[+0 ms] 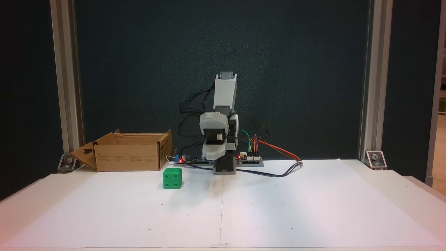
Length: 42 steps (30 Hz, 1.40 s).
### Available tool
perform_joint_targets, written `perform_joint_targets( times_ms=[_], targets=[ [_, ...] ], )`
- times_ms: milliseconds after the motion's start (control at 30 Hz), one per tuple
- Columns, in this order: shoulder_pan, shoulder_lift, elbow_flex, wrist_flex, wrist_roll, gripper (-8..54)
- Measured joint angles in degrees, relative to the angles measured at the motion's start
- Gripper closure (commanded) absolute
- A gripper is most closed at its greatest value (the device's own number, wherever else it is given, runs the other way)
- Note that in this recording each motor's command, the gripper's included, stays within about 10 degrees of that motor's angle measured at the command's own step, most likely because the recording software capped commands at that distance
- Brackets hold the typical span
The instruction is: Grasp a green dice and put it in the bin.
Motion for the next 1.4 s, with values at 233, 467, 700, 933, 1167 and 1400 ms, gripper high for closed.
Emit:
perform_joint_targets(
  times_ms=[233,467,700,933,1167,1400],
  targets=[
    [-0.2,0.0,-15.9,27.2,-0.1,2.5],
    [2.0,0.0,-23.6,54.1,-0.1,2.3],
    [9.0,0.0,-42.5,80.1,-0.1,1.9],
    [21.7,-0.2,-54.2,105.3,-0.2,0.3],
    [35.3,-0.7,-55.3,128.4,-6.9,-0.4],
    [42.6,-2.3,-63.5,139.3,-17.1,-0.4]
  ],
)
